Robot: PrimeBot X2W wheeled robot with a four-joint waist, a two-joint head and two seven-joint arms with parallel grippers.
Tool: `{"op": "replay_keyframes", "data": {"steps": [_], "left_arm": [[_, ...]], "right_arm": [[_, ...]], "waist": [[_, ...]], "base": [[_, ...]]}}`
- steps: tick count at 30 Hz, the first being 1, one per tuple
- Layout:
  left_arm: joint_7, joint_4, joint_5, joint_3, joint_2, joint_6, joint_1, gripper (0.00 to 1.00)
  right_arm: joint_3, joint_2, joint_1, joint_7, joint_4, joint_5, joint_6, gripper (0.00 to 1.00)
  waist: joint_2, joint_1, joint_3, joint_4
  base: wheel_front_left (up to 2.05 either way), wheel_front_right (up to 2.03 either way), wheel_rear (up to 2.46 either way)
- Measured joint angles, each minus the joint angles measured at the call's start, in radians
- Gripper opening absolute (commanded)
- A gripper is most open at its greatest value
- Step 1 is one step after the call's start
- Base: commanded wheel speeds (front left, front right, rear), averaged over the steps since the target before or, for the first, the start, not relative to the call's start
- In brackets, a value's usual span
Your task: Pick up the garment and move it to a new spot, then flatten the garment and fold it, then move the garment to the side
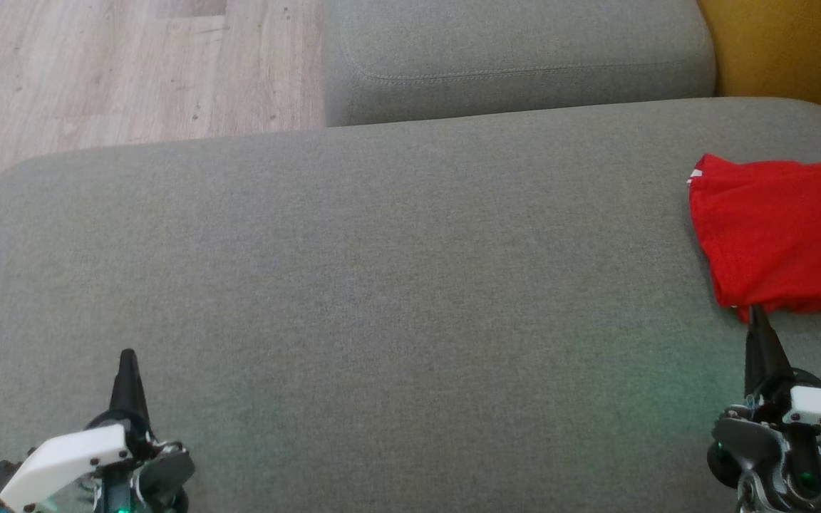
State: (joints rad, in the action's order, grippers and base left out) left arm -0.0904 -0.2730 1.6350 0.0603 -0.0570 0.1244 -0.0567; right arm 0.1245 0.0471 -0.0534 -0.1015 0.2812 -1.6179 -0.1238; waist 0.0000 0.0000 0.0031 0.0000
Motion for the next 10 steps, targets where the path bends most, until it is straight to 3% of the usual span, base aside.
{"op": "replay_keyframes", "data": {"steps": [10], "left_arm": [[-0.005,0.0,0.0,0.001,0.001,0.0,0.0,0.0]], "right_arm": [[0.002,0.0,0.0,0.0,0.0,0.0,0.0,0.0]], "waist": [[0.0,0.0,0.0,0.0]], "base": [[0.0,0.0,0.0]]}}
